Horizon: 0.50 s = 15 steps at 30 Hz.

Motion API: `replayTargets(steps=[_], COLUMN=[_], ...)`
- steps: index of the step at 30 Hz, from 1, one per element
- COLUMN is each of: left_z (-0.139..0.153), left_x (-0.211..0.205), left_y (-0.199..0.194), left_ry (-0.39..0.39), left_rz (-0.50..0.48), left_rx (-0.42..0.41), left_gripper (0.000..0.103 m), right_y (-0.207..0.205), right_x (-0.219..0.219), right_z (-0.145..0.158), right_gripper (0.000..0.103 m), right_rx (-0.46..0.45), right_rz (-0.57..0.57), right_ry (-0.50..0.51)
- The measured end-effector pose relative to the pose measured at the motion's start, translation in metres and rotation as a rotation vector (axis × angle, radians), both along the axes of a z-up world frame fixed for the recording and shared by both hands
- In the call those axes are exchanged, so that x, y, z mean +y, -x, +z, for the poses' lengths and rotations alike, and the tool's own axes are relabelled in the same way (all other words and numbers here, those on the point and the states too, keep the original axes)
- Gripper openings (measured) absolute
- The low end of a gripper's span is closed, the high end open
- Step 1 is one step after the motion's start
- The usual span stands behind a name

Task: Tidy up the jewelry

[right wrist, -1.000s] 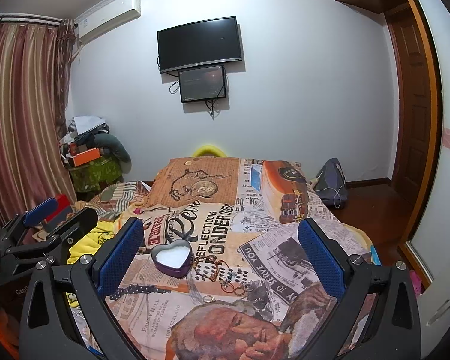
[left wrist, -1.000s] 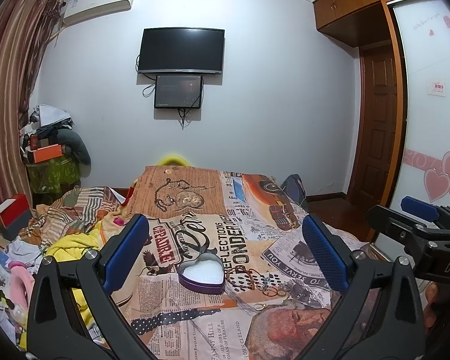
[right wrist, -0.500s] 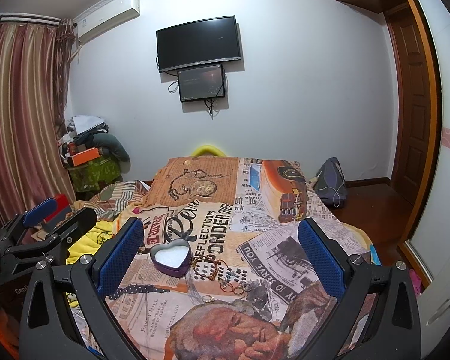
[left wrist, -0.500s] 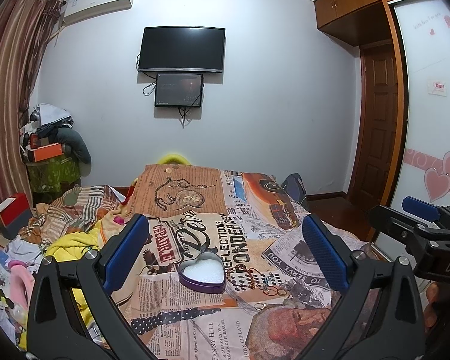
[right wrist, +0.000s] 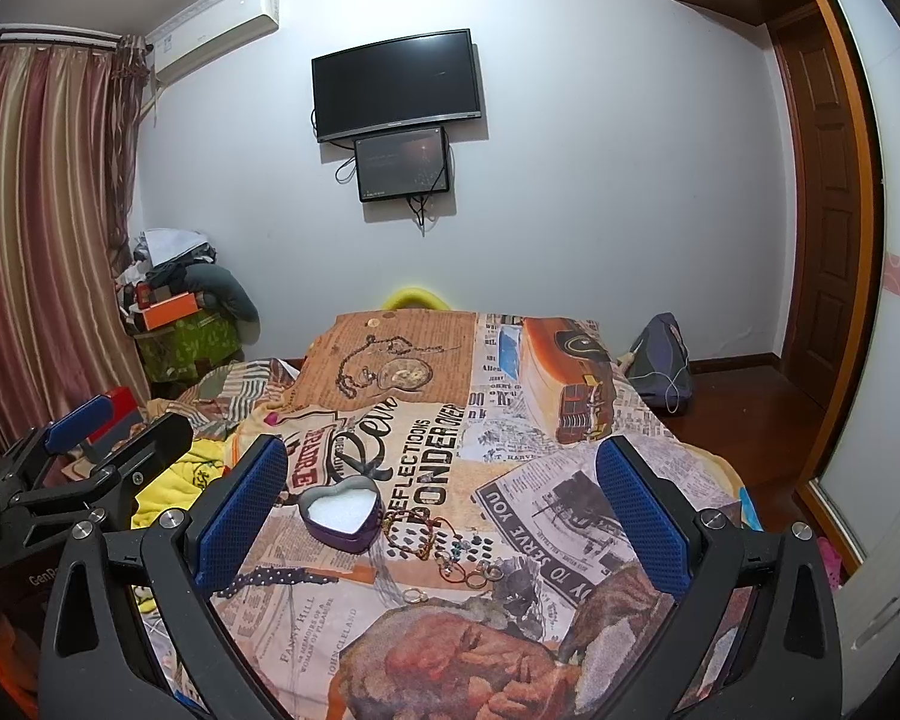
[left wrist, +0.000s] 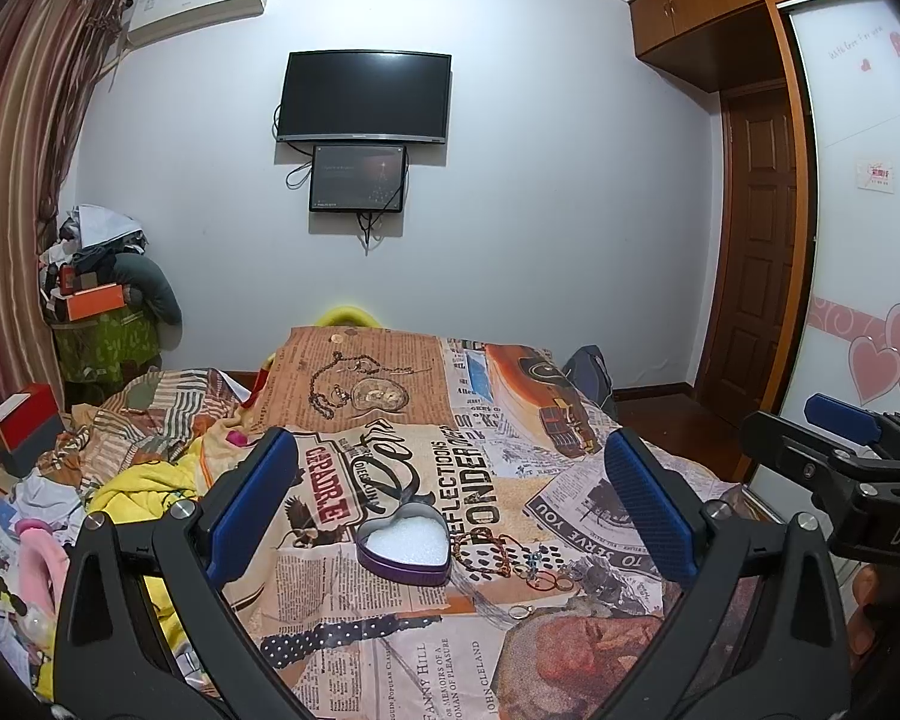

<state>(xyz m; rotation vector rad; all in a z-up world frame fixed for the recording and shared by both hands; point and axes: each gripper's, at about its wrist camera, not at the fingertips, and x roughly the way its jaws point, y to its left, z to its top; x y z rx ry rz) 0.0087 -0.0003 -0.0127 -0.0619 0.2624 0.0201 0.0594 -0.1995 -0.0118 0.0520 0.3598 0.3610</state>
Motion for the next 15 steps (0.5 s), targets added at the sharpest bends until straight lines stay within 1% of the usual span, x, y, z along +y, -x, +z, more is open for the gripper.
replayTargets(steps=[8,15], left_z=[-0.001,-0.006], left_x=[0.001,0.002], left_y=[-0.002,-0.013], left_ry=[0.000,-0.002], left_rz=[-0.001,0.001], left_rx=[0.006,0.026], left_gripper=[0.103,0.103], right_y=[-0.002,-0.009], right_x=[0.001,0.001], right_z=[-0.003,-0.008], right_gripper=[0.102,0.102], right_rx=[0.008,0.028], right_rz=[-0.001,-0.003], right_ry=[0.001,0.005])
